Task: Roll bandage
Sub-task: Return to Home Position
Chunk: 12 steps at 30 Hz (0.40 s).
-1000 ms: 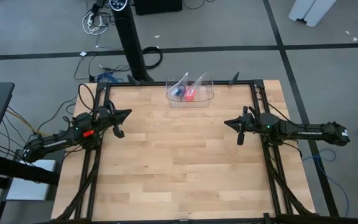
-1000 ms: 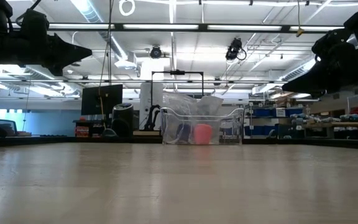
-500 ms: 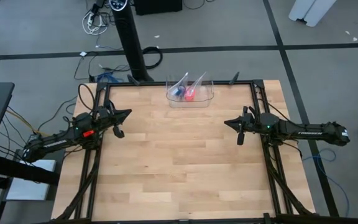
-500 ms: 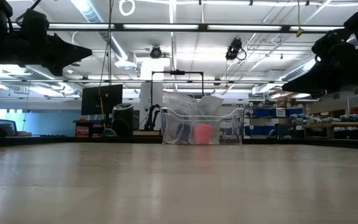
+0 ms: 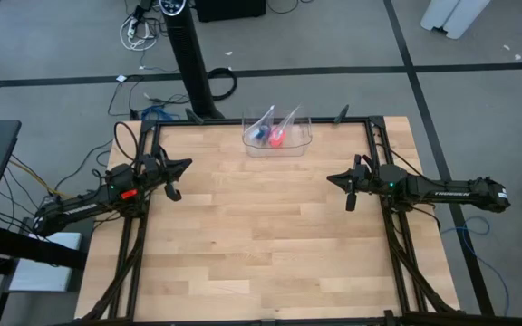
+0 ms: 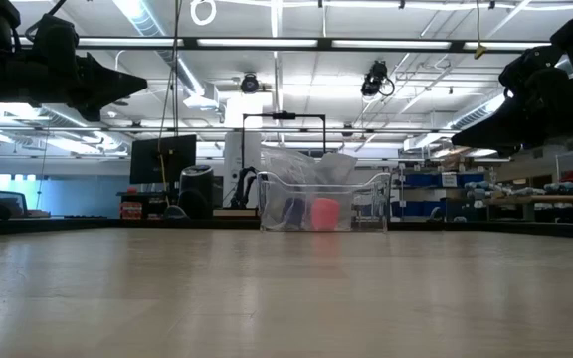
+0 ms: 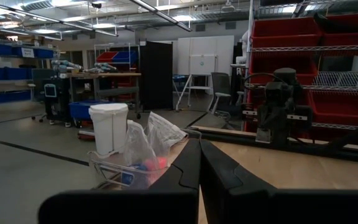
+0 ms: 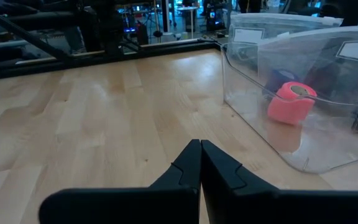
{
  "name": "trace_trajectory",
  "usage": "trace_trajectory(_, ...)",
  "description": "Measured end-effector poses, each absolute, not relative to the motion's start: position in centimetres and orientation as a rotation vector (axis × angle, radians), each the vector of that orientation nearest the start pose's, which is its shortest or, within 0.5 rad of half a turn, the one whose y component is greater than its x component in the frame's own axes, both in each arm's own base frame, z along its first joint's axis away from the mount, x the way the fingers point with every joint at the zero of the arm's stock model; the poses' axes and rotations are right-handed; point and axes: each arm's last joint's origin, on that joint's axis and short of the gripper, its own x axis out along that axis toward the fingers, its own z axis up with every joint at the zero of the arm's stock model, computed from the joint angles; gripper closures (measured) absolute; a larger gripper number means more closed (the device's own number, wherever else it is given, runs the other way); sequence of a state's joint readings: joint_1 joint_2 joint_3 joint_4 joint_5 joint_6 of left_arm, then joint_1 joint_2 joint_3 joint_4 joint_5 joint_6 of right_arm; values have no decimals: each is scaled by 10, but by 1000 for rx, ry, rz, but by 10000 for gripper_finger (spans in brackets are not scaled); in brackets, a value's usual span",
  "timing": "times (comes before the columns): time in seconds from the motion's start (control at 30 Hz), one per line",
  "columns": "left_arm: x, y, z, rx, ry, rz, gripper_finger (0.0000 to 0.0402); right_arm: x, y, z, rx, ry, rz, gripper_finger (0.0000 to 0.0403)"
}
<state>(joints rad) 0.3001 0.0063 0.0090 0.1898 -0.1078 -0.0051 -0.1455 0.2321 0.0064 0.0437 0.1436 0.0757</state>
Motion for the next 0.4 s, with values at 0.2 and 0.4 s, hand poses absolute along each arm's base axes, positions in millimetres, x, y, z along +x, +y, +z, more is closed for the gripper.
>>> trace_trajectory(0.2, 90, 31, 184, 14, -194, 406, 394, 108, -20, 151, 75, 171, -295, 393)
trace_trajectory(0.4, 90, 31, 184, 14, -194, 407, 394, 108, -20, 150, 76, 172, -295, 393)
